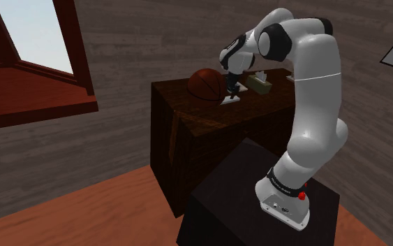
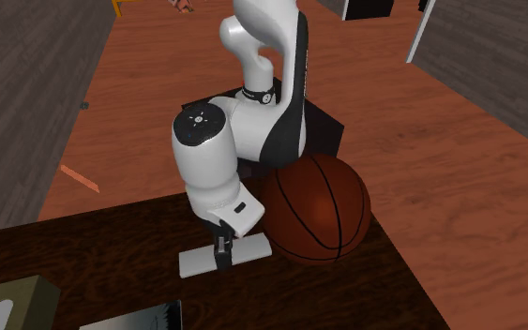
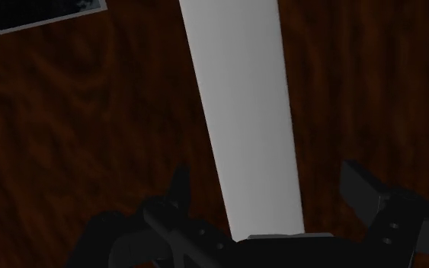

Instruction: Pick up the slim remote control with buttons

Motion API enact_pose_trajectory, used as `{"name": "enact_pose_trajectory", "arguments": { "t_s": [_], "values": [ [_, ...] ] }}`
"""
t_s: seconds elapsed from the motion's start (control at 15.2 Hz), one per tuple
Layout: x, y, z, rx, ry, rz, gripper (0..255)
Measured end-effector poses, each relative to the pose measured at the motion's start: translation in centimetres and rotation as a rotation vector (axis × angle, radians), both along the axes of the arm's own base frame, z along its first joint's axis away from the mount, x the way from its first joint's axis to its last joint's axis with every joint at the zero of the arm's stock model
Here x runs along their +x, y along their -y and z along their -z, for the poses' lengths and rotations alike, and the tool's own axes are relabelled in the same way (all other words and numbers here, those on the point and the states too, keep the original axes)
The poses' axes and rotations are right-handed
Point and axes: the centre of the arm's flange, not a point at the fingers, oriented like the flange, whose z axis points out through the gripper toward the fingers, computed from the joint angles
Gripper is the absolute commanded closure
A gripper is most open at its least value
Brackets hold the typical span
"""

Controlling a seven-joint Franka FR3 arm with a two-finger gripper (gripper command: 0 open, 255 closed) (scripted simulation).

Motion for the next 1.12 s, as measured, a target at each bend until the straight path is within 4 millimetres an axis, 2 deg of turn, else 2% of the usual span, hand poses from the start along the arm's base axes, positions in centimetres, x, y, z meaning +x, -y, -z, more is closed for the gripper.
{"name": "enact_pose_trajectory", "arguments": {
  "t_s": [0.4,0.46,1.12],
  "values": [
    [0.0,0.2,3.2,0.002,0.0,-0.004,0],
    [0.0,0.2,3.4,0.002,0.0,-0.004,255],
    [0.0,0.3,3.5,0.001,0.001,-0.004,255]
  ]
}}
